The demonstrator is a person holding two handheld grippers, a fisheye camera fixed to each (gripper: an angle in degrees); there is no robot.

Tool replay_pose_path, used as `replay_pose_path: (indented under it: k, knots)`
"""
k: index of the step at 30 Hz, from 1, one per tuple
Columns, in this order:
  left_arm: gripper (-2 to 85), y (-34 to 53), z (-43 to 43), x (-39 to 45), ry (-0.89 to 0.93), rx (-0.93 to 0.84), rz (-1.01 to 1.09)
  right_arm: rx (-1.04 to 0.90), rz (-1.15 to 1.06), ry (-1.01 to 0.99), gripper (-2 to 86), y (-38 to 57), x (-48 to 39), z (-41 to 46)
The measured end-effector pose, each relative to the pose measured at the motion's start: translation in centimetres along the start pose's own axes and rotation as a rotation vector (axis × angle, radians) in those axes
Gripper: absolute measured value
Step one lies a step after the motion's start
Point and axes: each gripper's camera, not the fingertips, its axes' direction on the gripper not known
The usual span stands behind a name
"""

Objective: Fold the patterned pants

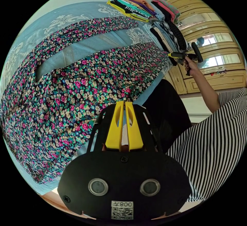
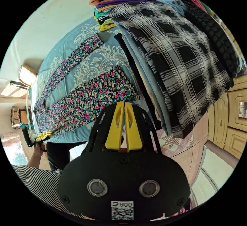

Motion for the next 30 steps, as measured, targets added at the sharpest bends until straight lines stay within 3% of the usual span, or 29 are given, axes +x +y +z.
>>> replay_pose_path:
  k: [7, 15, 21, 23, 30]
  knots:
    - [1.5, 0.8, -0.8, -1.6, 0.044, -0.032, -0.039, -0.093, 0.039, -0.019, -0.2, -0.3, 0.3, 4.0]
    - [1.0, 3.9, -6.6, -4.5, 0.122, 0.141, -0.159, -0.084, 0.101, -0.018, 0.6, -0.5, -1.1, 4.9]
    - [4.8, 3.4, -12.5, -8.9, -0.047, 0.272, -0.229, -0.002, 0.024, -0.091, 2.9, -3.7, -6.3, 4.9]
    - [5.1, 2.7, -15.2, -10.8, -0.166, 0.318, -0.269, 0.044, -0.072, -0.117, 3.5, -6.7, -10.1, 4.8]
    - [3.3, 1.4, -20.9, -17.1, -0.333, 0.346, -0.425, 0.098, -0.371, -0.195, 4.7, -15.0, -22.5, 5.9]
